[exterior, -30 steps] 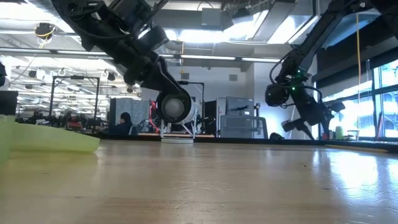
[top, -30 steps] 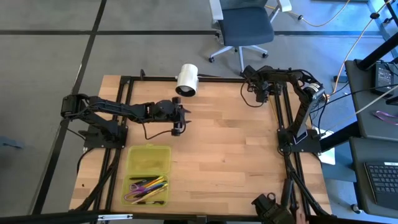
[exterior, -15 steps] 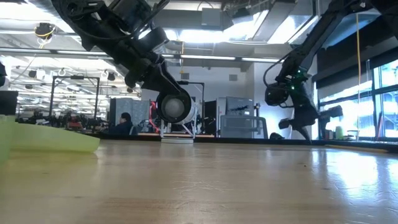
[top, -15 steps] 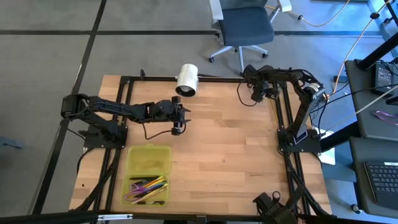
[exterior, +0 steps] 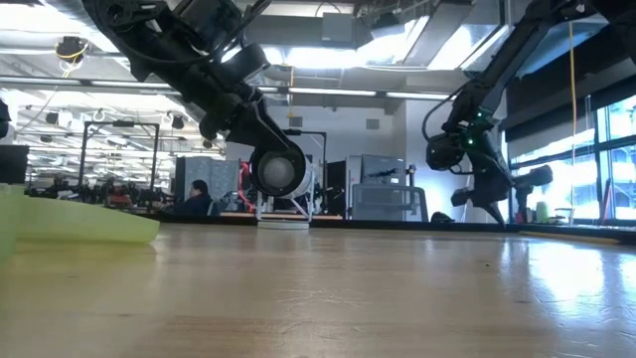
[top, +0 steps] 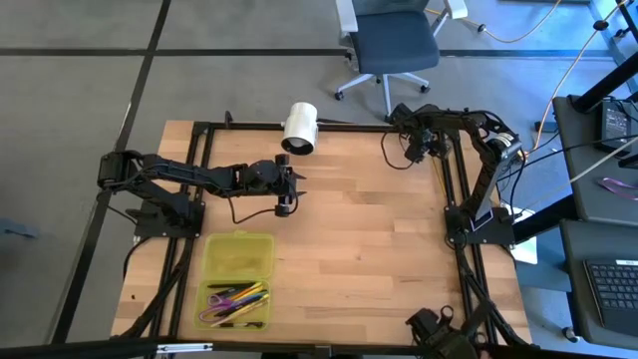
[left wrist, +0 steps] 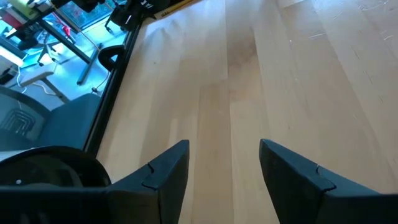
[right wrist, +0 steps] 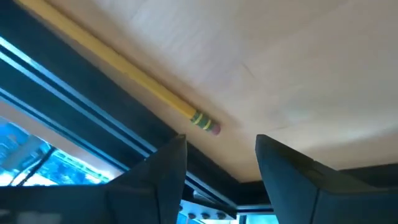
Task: Pick & place school supplies into a supply box
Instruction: Put the yellow pencil into the yellow supply box
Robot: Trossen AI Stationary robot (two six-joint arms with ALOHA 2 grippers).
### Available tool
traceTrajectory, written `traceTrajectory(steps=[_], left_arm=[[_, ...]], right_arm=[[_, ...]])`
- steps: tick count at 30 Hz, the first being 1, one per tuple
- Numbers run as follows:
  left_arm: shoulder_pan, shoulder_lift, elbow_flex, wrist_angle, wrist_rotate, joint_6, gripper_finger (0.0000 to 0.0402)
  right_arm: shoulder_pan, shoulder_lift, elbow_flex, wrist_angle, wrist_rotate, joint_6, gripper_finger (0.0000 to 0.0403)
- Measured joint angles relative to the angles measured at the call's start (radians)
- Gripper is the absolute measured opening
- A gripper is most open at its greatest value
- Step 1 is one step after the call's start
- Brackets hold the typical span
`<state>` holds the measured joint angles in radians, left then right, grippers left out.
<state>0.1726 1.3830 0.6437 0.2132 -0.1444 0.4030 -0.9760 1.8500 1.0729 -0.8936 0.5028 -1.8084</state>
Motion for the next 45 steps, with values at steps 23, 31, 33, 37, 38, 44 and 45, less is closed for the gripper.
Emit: traceTrajectory(steps=[23,31,33,37,38,44,45], left_arm=[[0.001,0.0,0.0,-0.005,-0.041,0.004,0.0185],[0.001,0.0,0.0,-0.006,-0.044,0.003,0.0185],[0.001,0.0,0.0,-0.006,-0.044,0.002,0.0185],[0.001,0.0,0.0,-0.006,-0.039,0.002,0.0187],[0.001,0.0,0.0,-0.006,-0.039,0.003,0.0188],[0.001,0.0,0.0,-0.004,-0.038,0.003,0.0188],[0.001,0.0,0.0,-0.004,-0.038,0.003,0.0187]], right_arm=[[0.067,0.0,0.062,-0.167,0.131,0.519,0.019],[0.07,0.0,0.065,-0.226,0.116,0.571,0.019],[0.07,0.0,0.064,-0.244,0.106,0.571,0.019],[0.077,0.0,0.065,-0.266,0.089,0.57,0.019],[0.079,0.0,0.067,-0.271,0.082,0.57,0.019],[0.097,0.0,0.074,-0.293,0.061,0.623,0.019],[0.102,0.0,0.074,-0.296,0.052,0.634,0.019]])
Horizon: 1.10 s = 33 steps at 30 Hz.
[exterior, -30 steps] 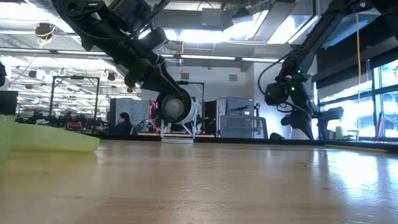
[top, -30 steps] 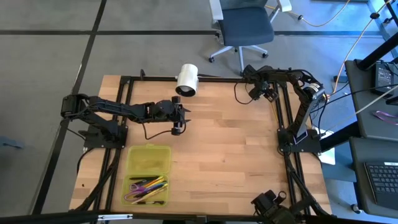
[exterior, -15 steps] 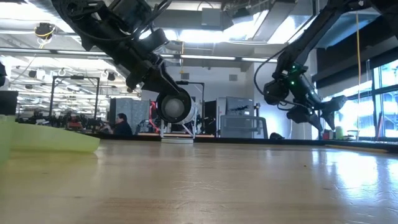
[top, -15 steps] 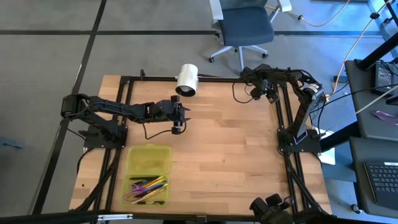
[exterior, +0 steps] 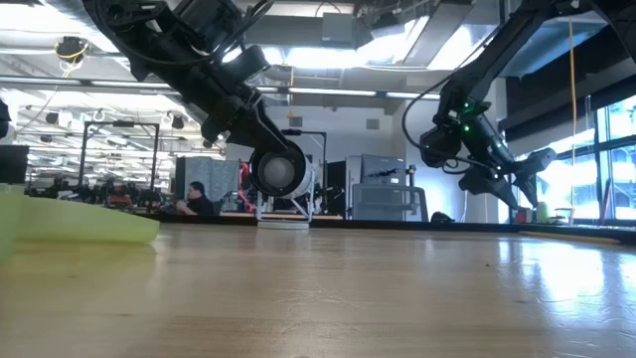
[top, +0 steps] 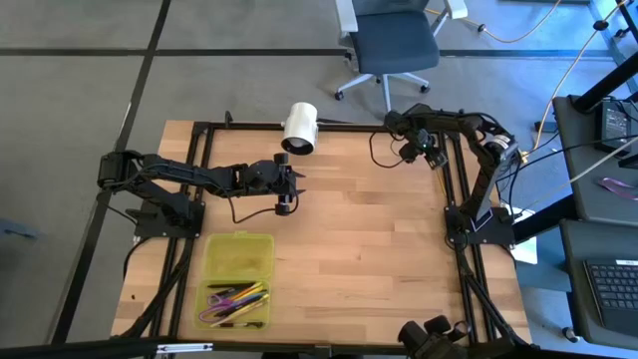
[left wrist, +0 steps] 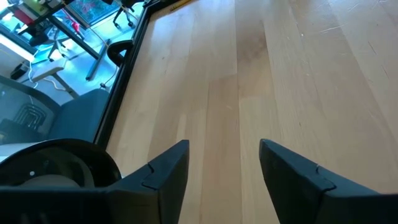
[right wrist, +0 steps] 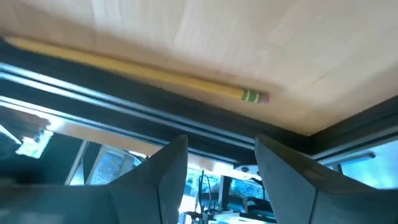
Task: Pick & place school supplies into a supply box
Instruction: Put the yellow pencil into the yellow supply box
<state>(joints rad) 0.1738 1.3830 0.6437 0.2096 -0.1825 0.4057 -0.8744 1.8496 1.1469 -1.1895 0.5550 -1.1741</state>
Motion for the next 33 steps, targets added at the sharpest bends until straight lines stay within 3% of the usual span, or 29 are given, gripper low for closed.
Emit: traceTrajectory(steps=[8,33], left_arm=[[0.0,0.0,0.0,0.0,0.0,0.0,0.0185],[0.0,0.0,0.0,-0.003,0.0,0.0,0.0189]], right_arm=[[0.014,0.0,-0.002,-0.053,0.008,0.081,0.019],[0.015,0.0,-0.004,0.005,0.011,0.069,0.019]])
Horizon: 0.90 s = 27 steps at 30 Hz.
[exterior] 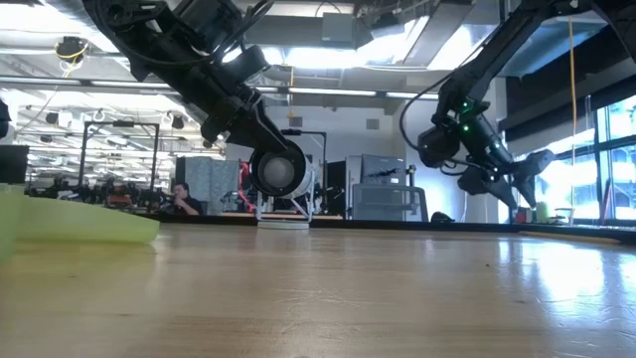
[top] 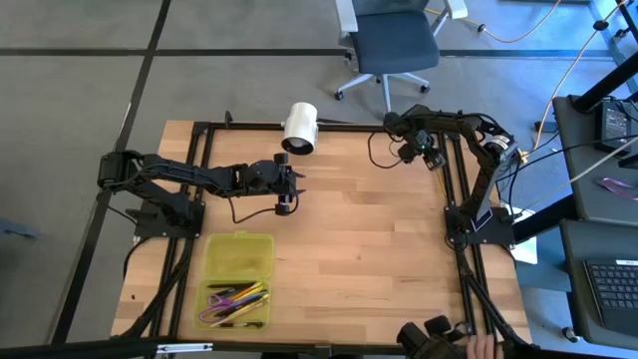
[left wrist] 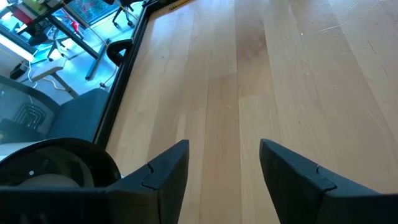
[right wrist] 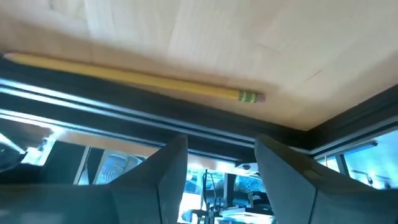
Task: Pick & place school supplies into a supply box
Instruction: Put the yellow pencil into the yellow supply box
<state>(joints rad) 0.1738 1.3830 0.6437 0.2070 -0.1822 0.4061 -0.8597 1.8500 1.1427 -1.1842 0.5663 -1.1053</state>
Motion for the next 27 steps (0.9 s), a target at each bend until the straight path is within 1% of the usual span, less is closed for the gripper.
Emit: traceTrajectory(steps=[4,6,12,14,16,18,20,24,26,27], left_arm=[[0.0,0.0,0.0,0.0,0.0,0.0,0.0188],[0.0,0.0,0.0,0.0,0.0,-0.002,0.0186],[0.0,0.0,0.0,0.005,0.0,-0.001,0.0185],[0.0,0.0,0.0,0.007,0.0,-0.001,0.0185],[0.0,0.0,0.0,0.007,-0.001,-0.001,0.0185],[0.0,0.0,0.0,0.006,-0.001,-0.002,0.0185],[0.0,0.0,0.0,0.007,-0.004,0.0,0.0185],[0.004,0.0,0.0,0.007,-0.005,0.009,0.0187],[0.01,0.0,0.0,0.006,-0.007,0.009,0.0186],[0.012,0.0,0.0,0.007,-0.006,0.009,0.0185]], right_arm=[[0.0,0.0,0.0,0.036,-0.008,0.0,0.019],[0.0,0.0,-0.001,0.087,-0.008,0.006,0.019],[0.0,0.0,-0.001,0.376,0.041,0.175,0.0191],[0.0,0.0,0.0,0.418,0.042,0.209,0.0191],[0.0,0.0,0.0,0.411,0.043,0.258,0.0191],[0.0,0.0,0.0,0.393,0.044,0.359,0.0191],[0.0,0.0,0.0,0.37,0.048,0.503,0.0191],[-0.001,0.0,0.0,0.303,0.099,0.892,0.0191],[-0.006,0.0,0.0,0.233,0.087,1.065,0.0191],[-0.007,0.0,0.0,0.2,0.062,1.139,0.0191]])
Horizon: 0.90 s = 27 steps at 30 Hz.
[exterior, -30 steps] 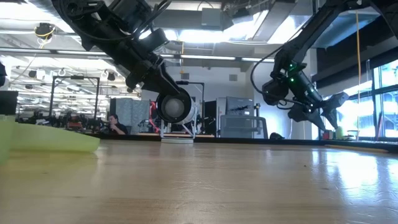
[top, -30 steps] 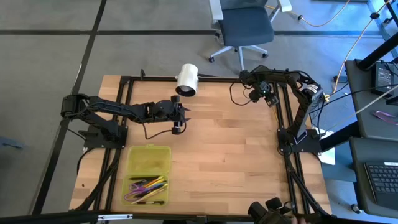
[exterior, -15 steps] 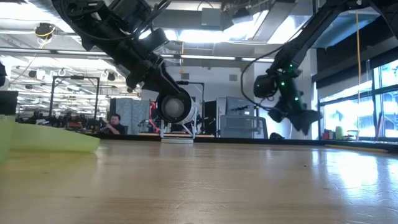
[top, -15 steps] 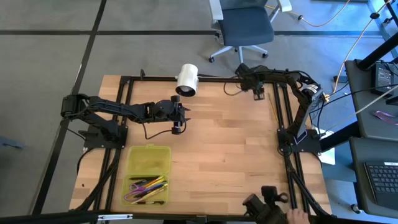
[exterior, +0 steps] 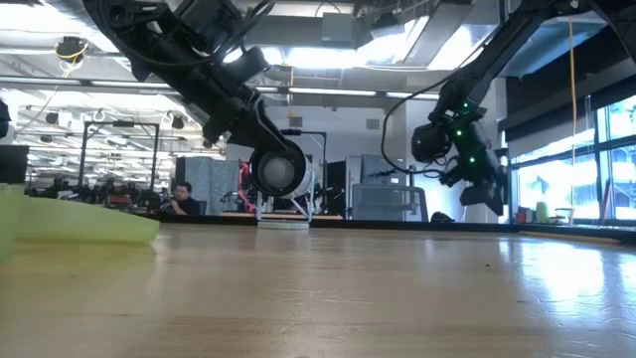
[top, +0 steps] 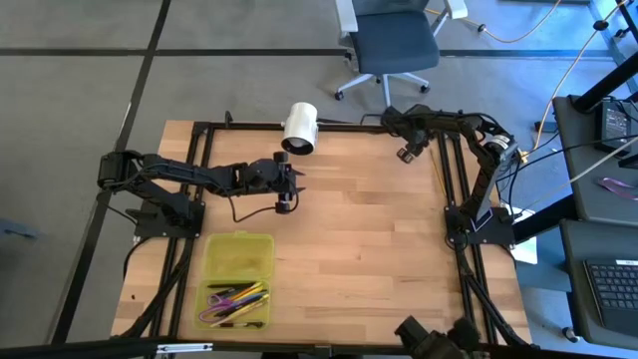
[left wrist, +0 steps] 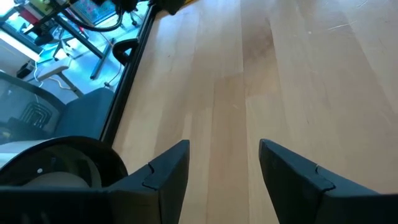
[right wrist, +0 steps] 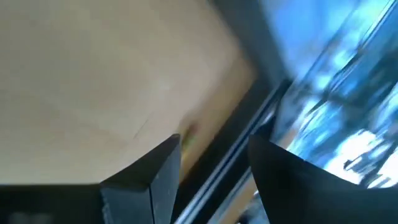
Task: Pick & place school supplies into a supply box
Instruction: Put the yellow pencil into the yellow supply box
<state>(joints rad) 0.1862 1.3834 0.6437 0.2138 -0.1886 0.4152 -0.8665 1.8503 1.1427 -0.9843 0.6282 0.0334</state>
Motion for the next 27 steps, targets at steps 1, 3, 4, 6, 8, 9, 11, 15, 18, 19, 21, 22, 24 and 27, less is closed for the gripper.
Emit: traceTrajectory(steps=[1,3,4,6,8,9,11,15,18,19,21,22,24,27], left_arm=[[0.002,0.0,0.0,0.0,0.0,0.0,0.0185],[0.002,0.0,0.0,0.0,-0.001,0.0,0.0185],[0.002,0.0,0.0,0.0,-0.001,0.0,0.0185],[0.002,0.0,0.0,0.0,-0.001,0.0,0.0187],[0.002,0.0,0.0,-0.002,0.0,0.0,0.0188],[0.002,0.0,0.0,-0.007,0.0,0.0,0.0189],[0.002,0.0,0.0,-0.009,-0.001,-0.001,0.0189],[0.002,0.0,0.0,-0.009,0.0,-0.009,0.0187],[0.002,0.0,0.0,-0.009,0.0,-0.009,0.0185],[0.002,0.0,0.0,-0.008,0.0,-0.009,0.0185],[0.002,0.0,0.0,-0.009,0.0,-0.009,0.0185],[0.002,0.0,0.0,-0.008,0.0,-0.009,0.0185],[0.002,0.0,0.0,-0.009,0.0,-0.01,0.0185],[0.002,0.0,0.0,-0.009,0.0,-0.012,0.0185]], right_arm=[[0.0,0.0,0.0,-0.027,-0.031,0.063,0.0191],[0.0,0.0,0.0,-0.052,-0.095,0.163,0.0191],[0.0,0.0,0.0,-0.05,-0.128,0.204,0.0191],[0.001,0.0,0.0,-0.043,-0.171,0.245,0.0191],[0.001,0.0,0.0,-0.041,-0.186,0.245,0.0191],[0.0,0.0,0.0,-0.041,-0.186,0.236,0.0191],[0.0,0.0,0.0,-0.042,-0.186,0.21,0.0191],[0.0,0.0,0.0,-0.041,-0.186,0.206,0.0191],[0.0,0.0,0.0,-0.041,-0.186,0.225,0.019],[0.0,0.0,0.0,-0.042,-0.186,0.224,0.019],[0.0,0.0,0.0,-0.042,-0.186,0.232,0.019],[0.0,0.0,0.0,-0.042,-0.186,0.252,0.019],[0.0,0.0,0.0,-0.041,-0.186,0.314,0.019],[-0.002,0.0,0.0,-0.025,-0.18,0.416,0.019]])
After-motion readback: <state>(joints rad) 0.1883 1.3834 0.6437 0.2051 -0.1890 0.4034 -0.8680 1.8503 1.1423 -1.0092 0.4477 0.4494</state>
